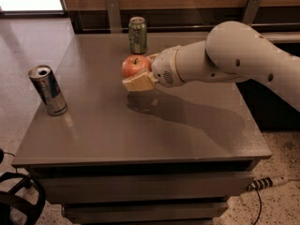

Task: Move apple near redbull can

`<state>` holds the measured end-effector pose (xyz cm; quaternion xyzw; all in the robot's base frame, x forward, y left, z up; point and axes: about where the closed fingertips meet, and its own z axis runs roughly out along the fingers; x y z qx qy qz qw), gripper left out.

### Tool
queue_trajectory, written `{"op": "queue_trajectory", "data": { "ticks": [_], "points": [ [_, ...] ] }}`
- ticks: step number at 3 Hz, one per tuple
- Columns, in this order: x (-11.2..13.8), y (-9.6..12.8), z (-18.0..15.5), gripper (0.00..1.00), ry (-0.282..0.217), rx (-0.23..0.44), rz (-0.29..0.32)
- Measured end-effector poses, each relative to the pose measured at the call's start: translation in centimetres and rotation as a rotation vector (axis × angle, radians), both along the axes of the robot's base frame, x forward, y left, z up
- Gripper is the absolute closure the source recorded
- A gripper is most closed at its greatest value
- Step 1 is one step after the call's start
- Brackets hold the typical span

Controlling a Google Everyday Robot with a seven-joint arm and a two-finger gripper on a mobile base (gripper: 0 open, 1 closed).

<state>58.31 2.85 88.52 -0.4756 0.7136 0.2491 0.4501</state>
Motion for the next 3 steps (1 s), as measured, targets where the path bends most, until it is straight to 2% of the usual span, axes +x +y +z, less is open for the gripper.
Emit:
{"op": "queue_trajectory", "data": {
  "ticks": [1, 2, 3],
  "points": [
    [-1.3, 3.7, -1.5, 1.00, -0.004, 0.019, 0.083],
    [-2.2, 6.0, -2.2, 1.00, -0.012, 0.054, 0.162],
    [-3.2, 8.0, -3.3, 1.00, 0.004, 0.076, 0.230]
  ]
}}
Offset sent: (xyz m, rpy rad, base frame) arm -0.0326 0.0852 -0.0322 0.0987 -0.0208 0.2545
